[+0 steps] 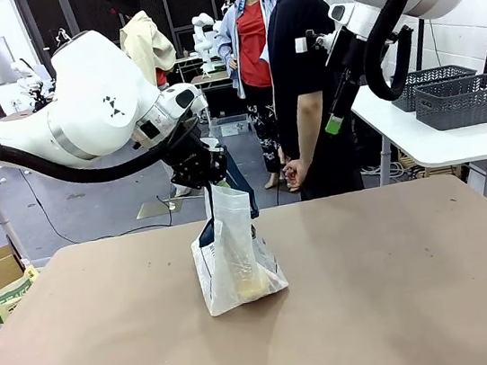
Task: Transfer purchased items from the store into the shopping bag.
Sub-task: Move the Reusable shopping bag to the right side of the table.
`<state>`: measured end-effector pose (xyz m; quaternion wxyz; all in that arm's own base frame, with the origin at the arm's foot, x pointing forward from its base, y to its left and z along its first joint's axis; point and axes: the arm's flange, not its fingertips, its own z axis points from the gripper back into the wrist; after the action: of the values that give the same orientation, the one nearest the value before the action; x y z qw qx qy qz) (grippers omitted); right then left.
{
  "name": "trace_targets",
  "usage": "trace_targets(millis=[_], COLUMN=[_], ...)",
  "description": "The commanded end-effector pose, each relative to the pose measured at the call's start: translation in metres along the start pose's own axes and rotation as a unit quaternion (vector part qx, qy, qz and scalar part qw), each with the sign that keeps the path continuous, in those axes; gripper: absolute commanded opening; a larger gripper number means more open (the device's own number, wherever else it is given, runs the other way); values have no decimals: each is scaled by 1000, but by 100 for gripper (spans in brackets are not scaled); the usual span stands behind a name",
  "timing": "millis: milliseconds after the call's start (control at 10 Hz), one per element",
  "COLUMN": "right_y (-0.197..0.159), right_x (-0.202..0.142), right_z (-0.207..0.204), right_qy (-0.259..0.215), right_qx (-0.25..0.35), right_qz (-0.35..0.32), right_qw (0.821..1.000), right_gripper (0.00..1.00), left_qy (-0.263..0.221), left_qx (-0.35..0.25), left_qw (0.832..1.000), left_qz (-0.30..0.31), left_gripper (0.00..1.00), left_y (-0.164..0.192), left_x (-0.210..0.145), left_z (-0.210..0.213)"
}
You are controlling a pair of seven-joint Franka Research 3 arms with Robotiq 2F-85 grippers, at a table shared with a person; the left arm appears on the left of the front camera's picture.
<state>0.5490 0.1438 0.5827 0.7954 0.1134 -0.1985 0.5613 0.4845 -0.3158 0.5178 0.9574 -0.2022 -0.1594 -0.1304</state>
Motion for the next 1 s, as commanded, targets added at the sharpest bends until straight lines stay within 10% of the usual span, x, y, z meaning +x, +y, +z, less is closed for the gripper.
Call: trace_targets(millis=[0,900], right_y=[-1,-1], right_x=[-2,-2], right_z=[2,2], right_qy=[7,7], right_qx=[3,3], right_qz=[2,2], right_qw=[1000,1000], right_gripper=[100,100], left_qy=[0,-75], left_qx=[0,63], left_qw=[1000,992], left_qz=[0,-75], left_gripper=[0,0], left_y=[0,33], left_x=[0,45], left_z=[0,88])
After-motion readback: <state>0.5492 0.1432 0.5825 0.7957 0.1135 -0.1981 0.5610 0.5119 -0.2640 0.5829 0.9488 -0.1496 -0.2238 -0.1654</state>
